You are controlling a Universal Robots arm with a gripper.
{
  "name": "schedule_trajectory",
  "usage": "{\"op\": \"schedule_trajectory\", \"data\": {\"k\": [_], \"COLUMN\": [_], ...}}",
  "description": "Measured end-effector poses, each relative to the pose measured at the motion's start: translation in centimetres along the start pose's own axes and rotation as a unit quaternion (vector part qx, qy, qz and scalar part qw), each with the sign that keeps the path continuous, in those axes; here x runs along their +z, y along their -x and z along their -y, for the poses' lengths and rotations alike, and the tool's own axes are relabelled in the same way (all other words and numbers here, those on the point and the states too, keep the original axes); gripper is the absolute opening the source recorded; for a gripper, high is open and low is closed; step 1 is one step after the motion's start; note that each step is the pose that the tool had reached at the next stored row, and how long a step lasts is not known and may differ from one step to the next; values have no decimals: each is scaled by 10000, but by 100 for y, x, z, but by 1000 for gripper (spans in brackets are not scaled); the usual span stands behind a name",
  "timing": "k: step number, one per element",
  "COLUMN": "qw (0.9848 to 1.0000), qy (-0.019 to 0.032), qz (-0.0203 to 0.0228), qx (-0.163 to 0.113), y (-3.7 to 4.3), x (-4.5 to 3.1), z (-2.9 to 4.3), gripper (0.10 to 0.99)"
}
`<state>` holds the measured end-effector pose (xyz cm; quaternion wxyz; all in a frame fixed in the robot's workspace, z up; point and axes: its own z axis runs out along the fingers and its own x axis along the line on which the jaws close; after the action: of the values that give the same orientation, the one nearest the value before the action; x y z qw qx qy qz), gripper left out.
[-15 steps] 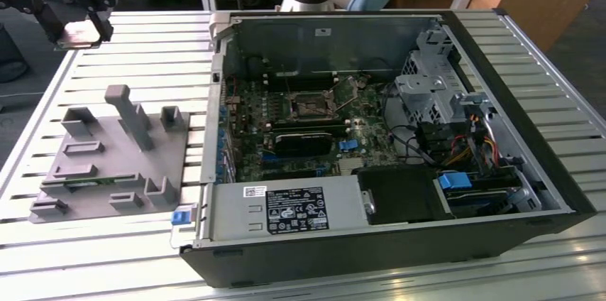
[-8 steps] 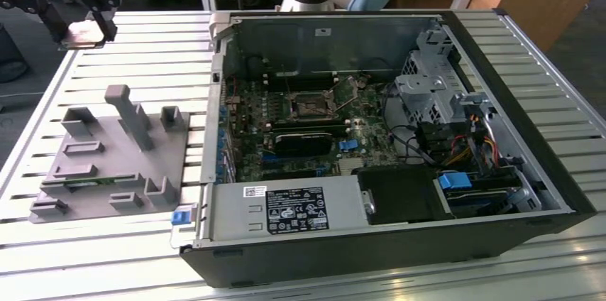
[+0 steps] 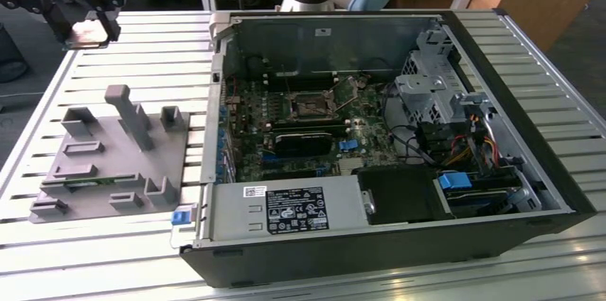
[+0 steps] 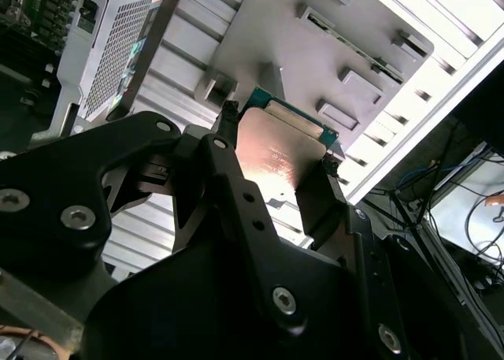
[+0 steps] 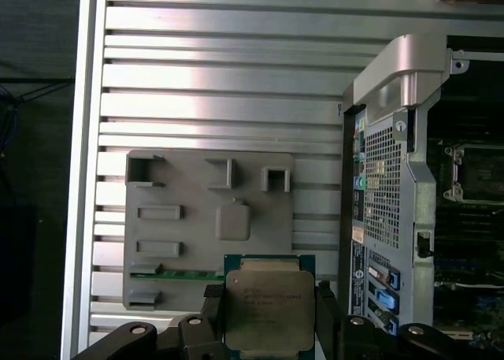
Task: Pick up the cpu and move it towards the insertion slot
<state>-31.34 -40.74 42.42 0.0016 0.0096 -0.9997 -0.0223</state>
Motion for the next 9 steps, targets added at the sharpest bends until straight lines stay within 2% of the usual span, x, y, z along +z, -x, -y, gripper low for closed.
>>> {"op": "schedule_trajectory", "data": {"k": [9], "qw": [10000], "qy": [0], "qz": [0], "qx": [0], "y": [58], "x": [3], "z": [1], "gripper": [541]}}
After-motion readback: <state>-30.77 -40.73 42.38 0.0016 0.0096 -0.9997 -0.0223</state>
